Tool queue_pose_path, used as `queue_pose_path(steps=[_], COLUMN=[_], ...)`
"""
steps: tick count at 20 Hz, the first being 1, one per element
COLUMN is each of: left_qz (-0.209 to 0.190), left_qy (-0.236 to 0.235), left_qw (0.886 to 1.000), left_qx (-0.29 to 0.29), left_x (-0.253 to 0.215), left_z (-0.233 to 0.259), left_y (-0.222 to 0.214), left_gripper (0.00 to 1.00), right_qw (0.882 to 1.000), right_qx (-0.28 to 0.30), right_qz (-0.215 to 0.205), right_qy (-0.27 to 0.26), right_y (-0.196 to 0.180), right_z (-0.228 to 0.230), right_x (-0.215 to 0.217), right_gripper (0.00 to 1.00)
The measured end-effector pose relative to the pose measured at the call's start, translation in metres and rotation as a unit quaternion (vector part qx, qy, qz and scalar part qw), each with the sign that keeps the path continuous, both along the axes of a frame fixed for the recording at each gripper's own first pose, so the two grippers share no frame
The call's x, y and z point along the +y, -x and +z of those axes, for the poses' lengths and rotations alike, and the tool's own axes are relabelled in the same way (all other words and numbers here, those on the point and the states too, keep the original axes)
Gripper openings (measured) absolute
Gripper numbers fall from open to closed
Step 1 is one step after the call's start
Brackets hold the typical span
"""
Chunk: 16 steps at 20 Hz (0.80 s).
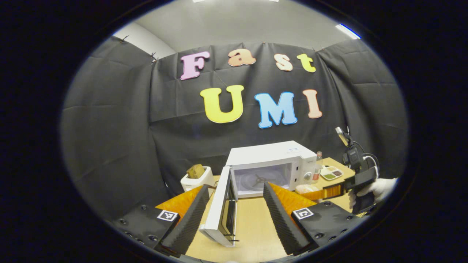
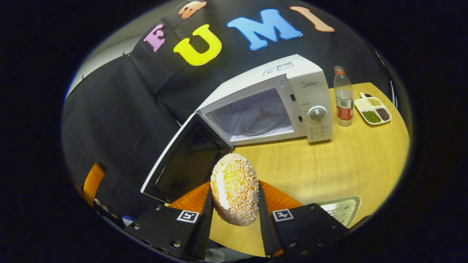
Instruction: Open the microwave oven with the left hand, put the food in, and close the microwave oven.
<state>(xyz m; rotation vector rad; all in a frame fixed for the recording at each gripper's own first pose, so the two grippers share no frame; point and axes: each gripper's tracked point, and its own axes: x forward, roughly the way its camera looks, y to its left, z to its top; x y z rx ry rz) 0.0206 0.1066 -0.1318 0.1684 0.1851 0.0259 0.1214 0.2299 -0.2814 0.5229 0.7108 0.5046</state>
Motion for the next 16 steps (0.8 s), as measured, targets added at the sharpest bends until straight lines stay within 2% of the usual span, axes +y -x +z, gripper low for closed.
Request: queue_pose_path(steps=[5,16], left_qz=[-0.024,-0.041], left_qy=[-0.007,-0.006], left_qw=[1.000,0.999], left_qx=[0.008,0.022], left_x=[0.005,0.022], left_z=[-0.007,-0.034], left_y=[-0.004,-0.020], left_gripper=[1.00,1.00], right_qw=[0.998,0.988], right_qx=[-0.011,-0.026], right_qz=[-0.053,-0.152], right_qy=[-0.027,0.012], right_y=[-0.046,-0.154], right_z=[0.005,-0.046], right_x=[0.027,0.072], right_gripper=[0.58,0.58])
